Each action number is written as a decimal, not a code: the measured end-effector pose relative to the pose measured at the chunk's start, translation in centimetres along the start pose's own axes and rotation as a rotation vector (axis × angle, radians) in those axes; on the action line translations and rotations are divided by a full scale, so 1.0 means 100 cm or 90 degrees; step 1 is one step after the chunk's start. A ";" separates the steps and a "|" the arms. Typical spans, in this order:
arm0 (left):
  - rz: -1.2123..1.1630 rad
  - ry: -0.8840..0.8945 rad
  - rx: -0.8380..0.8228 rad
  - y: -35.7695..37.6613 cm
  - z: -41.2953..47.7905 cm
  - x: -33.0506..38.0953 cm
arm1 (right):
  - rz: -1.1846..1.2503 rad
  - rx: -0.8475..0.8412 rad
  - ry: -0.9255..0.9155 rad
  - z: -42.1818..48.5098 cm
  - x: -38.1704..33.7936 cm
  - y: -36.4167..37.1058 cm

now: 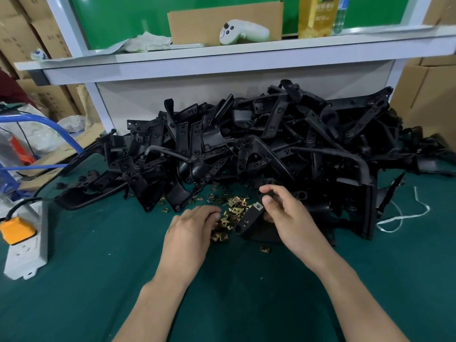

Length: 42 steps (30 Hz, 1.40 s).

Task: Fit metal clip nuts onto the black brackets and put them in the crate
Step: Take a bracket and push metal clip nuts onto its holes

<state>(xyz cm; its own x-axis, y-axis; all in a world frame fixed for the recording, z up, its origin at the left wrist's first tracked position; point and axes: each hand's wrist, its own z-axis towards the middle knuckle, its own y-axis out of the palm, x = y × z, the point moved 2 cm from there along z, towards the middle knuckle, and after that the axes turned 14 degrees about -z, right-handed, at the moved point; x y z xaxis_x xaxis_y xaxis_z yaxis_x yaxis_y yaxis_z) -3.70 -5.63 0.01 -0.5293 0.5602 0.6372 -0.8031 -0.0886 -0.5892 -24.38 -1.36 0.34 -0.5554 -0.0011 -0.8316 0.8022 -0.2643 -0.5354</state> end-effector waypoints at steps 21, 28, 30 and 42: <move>-0.661 -0.274 0.091 -0.004 0.008 0.006 | 0.012 0.002 -0.005 0.003 0.002 0.002; -0.892 -0.401 0.084 -0.006 0.012 0.004 | 0.013 0.003 -0.010 0.003 0.003 0.002; -0.948 -0.451 0.106 -0.006 0.013 0.002 | 0.014 0.001 -0.011 0.003 0.002 0.002; -1.057 -0.534 0.102 -0.006 0.011 -0.005 | 0.017 0.002 -0.004 0.002 0.001 0.001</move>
<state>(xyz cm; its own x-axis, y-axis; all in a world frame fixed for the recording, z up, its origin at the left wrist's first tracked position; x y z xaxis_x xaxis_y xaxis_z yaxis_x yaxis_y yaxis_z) -3.33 -6.78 0.61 0.7824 -0.3508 0.5146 -0.5621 -0.0417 0.8260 -24.37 -1.58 0.22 -0.5349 -0.0144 -0.8448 0.8161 -0.2676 -0.5122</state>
